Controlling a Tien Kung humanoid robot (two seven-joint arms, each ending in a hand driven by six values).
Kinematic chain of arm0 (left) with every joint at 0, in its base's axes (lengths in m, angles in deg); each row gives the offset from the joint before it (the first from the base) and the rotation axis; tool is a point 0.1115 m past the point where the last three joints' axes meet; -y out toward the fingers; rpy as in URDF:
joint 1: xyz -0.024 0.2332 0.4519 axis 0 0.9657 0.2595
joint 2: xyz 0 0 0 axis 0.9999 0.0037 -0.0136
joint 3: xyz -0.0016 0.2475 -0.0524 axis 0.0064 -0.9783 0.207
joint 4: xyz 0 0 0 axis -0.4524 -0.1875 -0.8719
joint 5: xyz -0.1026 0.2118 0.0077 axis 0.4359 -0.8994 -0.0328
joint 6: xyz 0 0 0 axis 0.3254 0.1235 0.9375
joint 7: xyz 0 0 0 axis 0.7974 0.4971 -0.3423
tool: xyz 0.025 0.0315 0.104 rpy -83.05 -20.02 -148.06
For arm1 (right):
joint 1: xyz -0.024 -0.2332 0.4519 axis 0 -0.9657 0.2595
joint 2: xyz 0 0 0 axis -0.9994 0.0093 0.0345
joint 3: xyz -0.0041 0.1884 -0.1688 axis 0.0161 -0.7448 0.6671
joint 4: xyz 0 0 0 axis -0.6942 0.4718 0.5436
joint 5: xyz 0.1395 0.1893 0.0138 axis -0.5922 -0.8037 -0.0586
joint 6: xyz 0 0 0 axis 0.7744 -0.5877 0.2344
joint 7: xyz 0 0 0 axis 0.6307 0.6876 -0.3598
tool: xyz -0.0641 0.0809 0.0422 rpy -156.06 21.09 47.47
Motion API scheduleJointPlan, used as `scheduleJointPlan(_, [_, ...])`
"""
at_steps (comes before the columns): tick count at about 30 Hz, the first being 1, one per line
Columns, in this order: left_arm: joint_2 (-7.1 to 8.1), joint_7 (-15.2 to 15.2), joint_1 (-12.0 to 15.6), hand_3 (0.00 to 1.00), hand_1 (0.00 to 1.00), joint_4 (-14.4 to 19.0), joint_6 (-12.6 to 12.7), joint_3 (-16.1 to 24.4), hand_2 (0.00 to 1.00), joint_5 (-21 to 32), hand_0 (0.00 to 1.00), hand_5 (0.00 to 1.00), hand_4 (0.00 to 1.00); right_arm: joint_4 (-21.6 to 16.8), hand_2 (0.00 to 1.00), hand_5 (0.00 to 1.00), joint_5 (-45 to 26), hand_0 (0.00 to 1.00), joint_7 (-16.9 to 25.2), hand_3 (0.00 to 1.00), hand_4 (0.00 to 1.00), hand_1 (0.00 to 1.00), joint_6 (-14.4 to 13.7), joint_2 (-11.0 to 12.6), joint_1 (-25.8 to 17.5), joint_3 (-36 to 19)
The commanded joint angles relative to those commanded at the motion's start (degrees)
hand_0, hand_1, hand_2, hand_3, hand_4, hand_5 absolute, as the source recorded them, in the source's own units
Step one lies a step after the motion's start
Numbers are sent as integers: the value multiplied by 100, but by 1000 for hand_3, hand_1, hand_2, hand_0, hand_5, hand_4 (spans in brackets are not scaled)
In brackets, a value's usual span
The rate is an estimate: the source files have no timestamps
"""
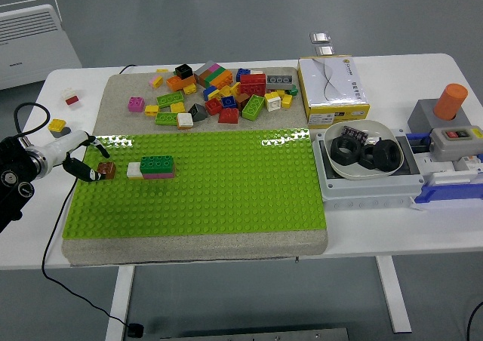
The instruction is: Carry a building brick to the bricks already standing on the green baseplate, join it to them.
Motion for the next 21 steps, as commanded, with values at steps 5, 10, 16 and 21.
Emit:
scheduleJointPlan(5, [-15, -4, 4, 600, 987, -15, 10, -25, 977, -38, 998, 2, 846, 0, 780, 998, -22, 706, 1, 791, 834, 730, -3, 4, 4, 22])
scheduleJointPlan(10, [-37, 1, 15, 600, 998, -27, 40, -66, 998, -100, 998, 2, 847, 0, 779, 998, -63, 706, 0, 791, 834, 729, -10, 8, 9, 61])
scheduleJointPlan(16, [-57, 29, 32, 602, 998, -36, 133, -69, 998, -220, 998, 2, 852, 0, 780, 998, -95, 707, -1, 790, 835, 728, -16, 9, 9, 90])
scheduleJointPlan(21, [-70, 46, 40, 606, 998, -52, 176, -73, 998, -254, 998, 2, 855, 0, 780, 998, -111, 707, -2, 791, 835, 726, -20, 9, 9, 107])
